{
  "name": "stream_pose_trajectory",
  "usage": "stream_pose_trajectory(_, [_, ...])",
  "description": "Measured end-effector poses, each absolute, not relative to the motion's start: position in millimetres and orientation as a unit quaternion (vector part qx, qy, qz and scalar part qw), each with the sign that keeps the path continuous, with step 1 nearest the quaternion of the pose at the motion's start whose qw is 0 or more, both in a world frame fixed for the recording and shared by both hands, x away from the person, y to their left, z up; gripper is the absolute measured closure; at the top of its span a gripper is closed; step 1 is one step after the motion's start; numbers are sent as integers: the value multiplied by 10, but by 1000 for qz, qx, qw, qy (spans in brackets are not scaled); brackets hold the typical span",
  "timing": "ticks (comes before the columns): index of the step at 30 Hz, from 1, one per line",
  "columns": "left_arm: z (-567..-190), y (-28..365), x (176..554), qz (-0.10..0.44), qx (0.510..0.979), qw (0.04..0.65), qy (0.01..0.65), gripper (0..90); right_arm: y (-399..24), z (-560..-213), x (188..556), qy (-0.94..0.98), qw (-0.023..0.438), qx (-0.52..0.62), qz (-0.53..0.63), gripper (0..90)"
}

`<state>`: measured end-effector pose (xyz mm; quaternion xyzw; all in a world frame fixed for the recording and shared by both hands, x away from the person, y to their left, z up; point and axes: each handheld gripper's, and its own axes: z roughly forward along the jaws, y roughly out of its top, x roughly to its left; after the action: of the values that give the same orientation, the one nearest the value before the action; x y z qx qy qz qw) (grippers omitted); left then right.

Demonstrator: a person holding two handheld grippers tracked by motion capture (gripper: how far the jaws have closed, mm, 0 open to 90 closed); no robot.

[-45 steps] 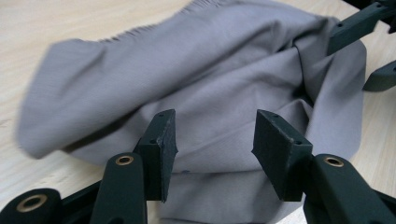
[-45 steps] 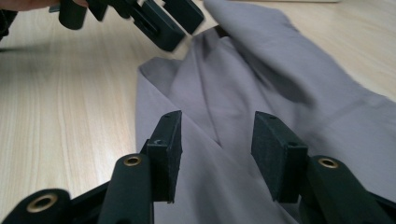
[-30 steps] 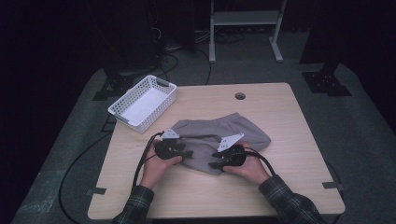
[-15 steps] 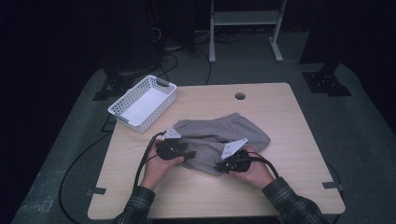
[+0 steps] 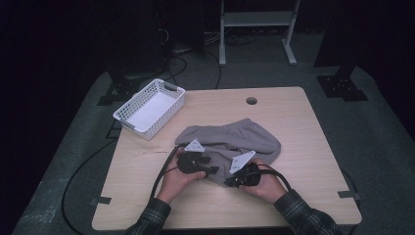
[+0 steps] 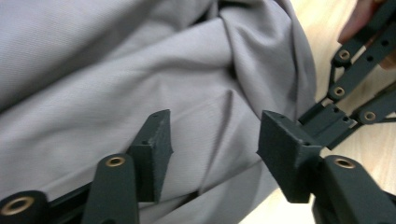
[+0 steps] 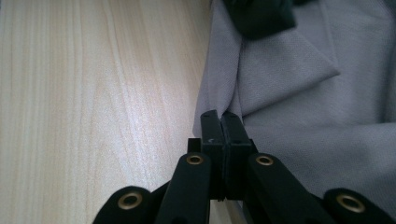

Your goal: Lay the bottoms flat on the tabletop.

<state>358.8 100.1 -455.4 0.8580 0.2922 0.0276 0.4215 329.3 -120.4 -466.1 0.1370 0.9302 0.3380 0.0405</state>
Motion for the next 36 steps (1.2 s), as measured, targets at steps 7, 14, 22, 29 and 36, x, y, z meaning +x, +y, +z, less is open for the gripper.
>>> stream_pose_trajectory(7, [-4626, 905, 3571, -6, 866, 417, 274, 489, -1213, -4667, 3312, 928, 29, 147, 342, 887])
stream_pose_trajectory(14, [-4672, 897, 3585, -4, 873, 404, 274, 693, -1201, -4660, 3303, 930, 34, 142, 337, 881])
stream_pose_trajectory(22, [-4691, 898, 3608, -19, 871, 404, 279, 876, -1158, -4638, 3276, 936, 49, 133, 322, 888])
stream_pose_trajectory(29, [-4630, 935, 3635, -2, 864, 411, 289, 889, -1199, -4620, 3322, 932, 66, 151, 323, 894])
stream_pose_trajectory(36, [-4620, 1082, 3723, 15, 853, 421, 307, 889, -1412, -4580, 3477, 927, 99, 185, 311, 894])
